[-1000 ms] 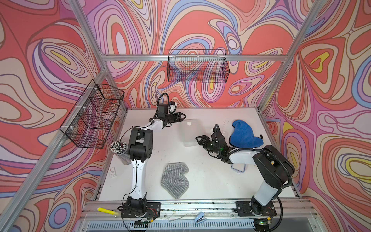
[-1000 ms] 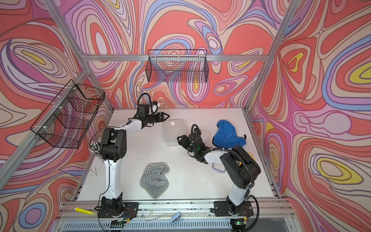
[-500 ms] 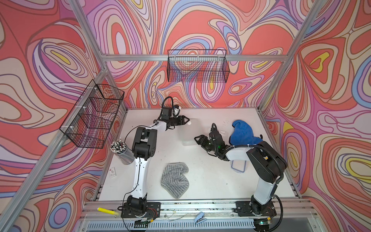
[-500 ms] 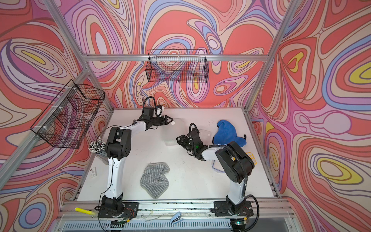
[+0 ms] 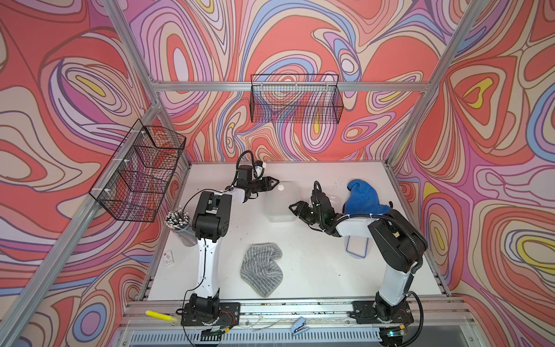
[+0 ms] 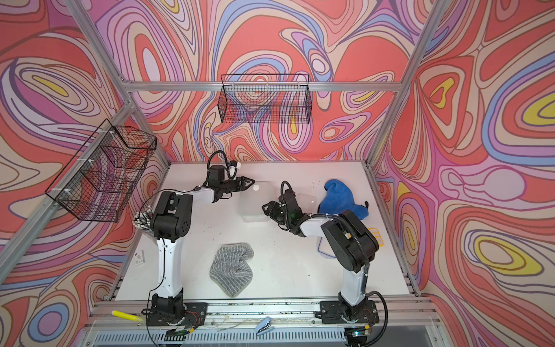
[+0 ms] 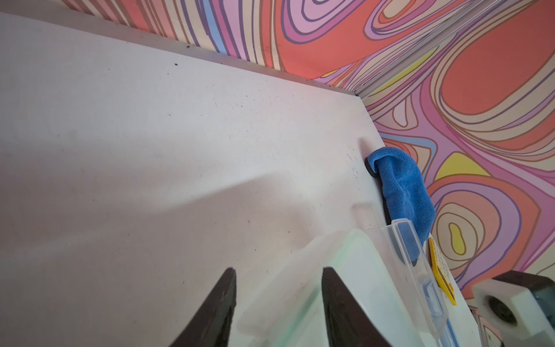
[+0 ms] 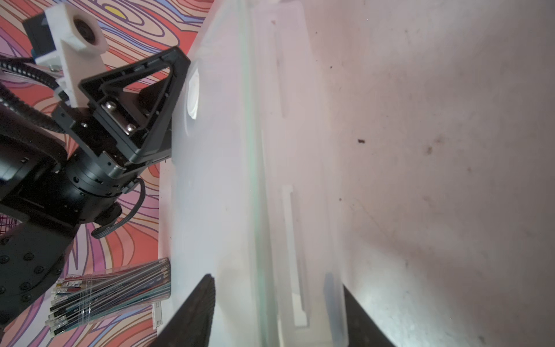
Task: Wipe the insides of the lunch boxes
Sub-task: Adjust the lunch box at the center of the board.
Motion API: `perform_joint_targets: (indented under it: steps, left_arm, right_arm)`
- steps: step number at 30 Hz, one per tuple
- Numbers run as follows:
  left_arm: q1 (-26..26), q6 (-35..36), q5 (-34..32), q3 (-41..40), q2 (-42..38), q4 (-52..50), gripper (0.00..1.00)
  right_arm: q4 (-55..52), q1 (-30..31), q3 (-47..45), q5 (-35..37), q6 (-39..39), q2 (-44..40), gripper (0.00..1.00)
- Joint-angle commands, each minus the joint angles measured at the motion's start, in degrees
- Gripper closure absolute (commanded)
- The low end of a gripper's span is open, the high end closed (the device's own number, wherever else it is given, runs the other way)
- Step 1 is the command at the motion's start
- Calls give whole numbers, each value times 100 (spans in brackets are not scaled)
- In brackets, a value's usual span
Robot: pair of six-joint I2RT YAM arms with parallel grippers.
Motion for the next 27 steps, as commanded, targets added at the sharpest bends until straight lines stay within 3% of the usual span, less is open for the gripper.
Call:
perform_joint_targets:
  steps: [1, 12, 27]
  left_arm:
    - [6, -204, 107, -366, -371, 234, 52]
    - [145, 212, -416, -1237, -1236, -191, 52]
    - [315, 153, -1108, -2508, -2393, -537, 50]
  right_arm:
    - [61, -8, 202, -42, -10, 121, 42]
    - [-58, -50, 624, -360, 70, 467, 42]
    - [-273, -171, 1464, -878, 45, 1046, 42]
